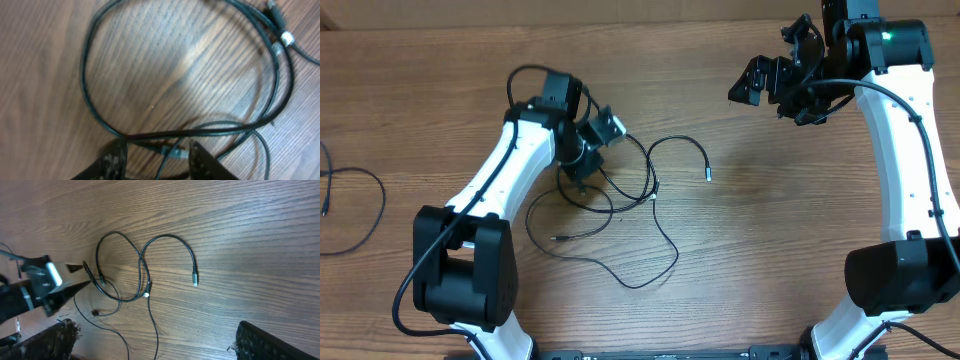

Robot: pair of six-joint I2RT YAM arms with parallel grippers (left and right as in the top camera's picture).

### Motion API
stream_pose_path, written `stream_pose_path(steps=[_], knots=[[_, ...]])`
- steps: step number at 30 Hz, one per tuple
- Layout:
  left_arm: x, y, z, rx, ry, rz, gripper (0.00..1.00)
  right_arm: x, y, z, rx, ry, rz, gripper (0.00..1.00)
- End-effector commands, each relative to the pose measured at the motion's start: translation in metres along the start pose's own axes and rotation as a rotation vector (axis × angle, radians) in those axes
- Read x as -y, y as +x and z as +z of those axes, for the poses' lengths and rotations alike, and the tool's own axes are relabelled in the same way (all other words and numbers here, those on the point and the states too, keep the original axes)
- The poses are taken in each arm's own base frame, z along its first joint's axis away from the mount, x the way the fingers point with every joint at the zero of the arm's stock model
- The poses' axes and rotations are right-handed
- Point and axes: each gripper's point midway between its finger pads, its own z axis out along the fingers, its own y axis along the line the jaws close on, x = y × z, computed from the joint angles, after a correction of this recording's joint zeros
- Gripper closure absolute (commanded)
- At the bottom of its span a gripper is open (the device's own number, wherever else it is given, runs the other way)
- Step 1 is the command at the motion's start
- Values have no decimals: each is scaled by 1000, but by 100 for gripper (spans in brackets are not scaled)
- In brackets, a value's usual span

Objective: Untangle cables

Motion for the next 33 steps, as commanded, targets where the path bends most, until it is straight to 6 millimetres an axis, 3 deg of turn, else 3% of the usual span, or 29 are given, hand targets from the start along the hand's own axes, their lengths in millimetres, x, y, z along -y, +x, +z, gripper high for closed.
stream_pose_path(steps=[1,3,9,15,18,21,23,24,26,30,33], knots=[[-11,-23,-32,58,-60,112,50,-1,1,-3,10,8,-8,0],[-10,-15,-19,38,-43,161,41,1,2,-3,9,19,-6,0],[1,26,27,-63,65,178,36,2,2,-3,6,23,-5,0],[-7,33,59,-52,104,141,34,2,3,-3,3,24,-3,0],[-17,27,63,-24,68,141,33,2,3,-3,2,24,-3,0],[-21,22,61,-13,54,145,36,2,3,-3,3,24,-3,0],[-24,18,57,-8,47,108,47,2,3,-3,3,24,-3,0],[-23,12,52,8,62,52,76,2,3,-3,3,24,-3,0],[-28,2,43,24,56,-89,96,2,2,-3,6,23,-4,0],[-47,-24,-2,39,31,-523,96,0,0,-3,14,21,-10,0],[-43,-38,-36,40,72,-669,96,-2,1,-2,11,19,-16,0]])
